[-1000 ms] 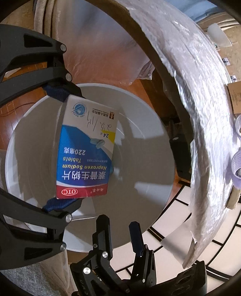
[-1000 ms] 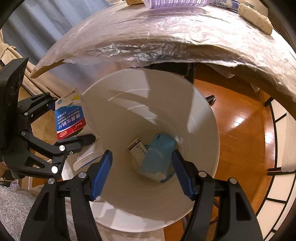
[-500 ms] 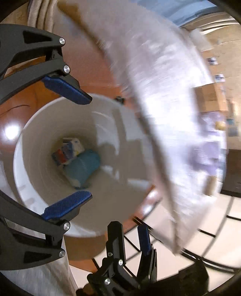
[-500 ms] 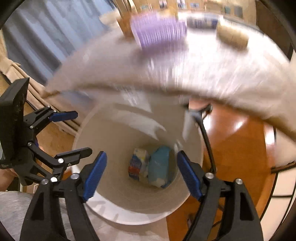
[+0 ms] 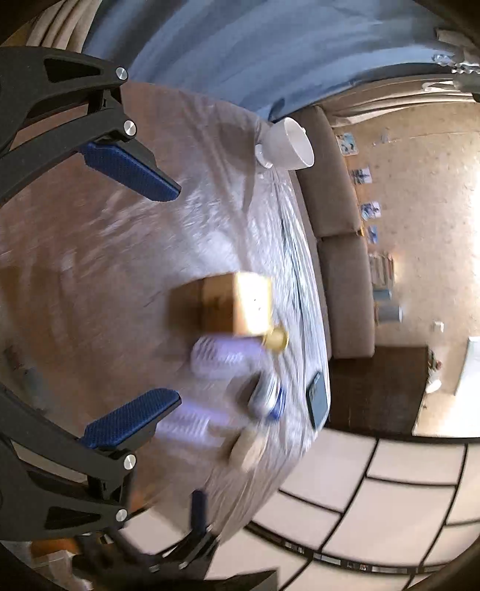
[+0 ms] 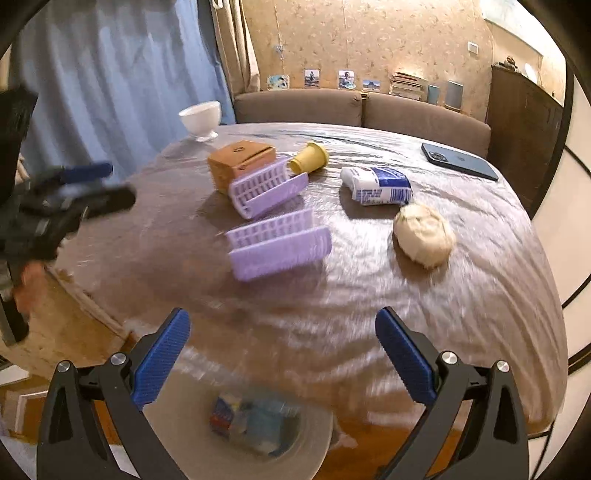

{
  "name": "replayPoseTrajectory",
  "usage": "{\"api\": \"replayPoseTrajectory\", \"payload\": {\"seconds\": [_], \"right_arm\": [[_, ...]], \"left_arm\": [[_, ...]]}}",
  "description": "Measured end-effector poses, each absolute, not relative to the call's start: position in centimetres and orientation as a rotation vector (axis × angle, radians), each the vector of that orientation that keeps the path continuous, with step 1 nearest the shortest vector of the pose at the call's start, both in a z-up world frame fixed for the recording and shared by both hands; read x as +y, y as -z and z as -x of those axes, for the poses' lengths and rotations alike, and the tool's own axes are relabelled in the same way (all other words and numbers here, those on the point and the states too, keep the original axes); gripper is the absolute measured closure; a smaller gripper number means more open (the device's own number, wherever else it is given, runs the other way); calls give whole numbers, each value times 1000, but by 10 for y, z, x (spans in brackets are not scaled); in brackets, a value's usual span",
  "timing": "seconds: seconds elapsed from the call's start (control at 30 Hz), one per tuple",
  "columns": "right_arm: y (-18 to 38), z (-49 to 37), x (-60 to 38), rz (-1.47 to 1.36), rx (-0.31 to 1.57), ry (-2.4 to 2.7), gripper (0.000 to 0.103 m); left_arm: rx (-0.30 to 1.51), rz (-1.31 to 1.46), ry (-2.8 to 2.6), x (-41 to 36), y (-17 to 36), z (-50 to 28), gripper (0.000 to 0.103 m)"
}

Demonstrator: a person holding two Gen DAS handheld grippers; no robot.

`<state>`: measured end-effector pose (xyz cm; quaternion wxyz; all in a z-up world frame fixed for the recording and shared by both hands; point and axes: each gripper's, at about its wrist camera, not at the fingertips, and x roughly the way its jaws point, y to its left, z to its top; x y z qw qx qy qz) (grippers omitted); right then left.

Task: Collect trash
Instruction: 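Grasp the brown cardboard box with the left tool while the right tool grasps purple curlers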

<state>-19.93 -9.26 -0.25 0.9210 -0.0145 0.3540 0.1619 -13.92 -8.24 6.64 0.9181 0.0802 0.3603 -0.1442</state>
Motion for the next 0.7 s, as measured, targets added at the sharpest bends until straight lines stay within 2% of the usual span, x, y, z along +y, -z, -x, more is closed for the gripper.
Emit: {"api": "replayPoseTrajectory", "payload": {"seconds": [0.33, 0.4, 0.47, 0.53, 0.7], "right_arm": [[2, 155, -78, 21, 756, -331, 6], [3, 151, -76, 22, 761, -334, 8], [5, 146, -74, 26, 776, -345, 17], [7, 141, -72, 28, 786, -348, 21], [8, 135, -67, 27, 786, -364, 21]], "left_arm": [[825, -148, 327, -96, -49, 64, 1], [845, -127, 340, -97, -43, 55, 1], [857, -120, 334, -96, -38, 49, 1], [868, -104, 331, -94, -34, 44, 2], [896, -73, 326, -88, -26, 35, 4]]}}
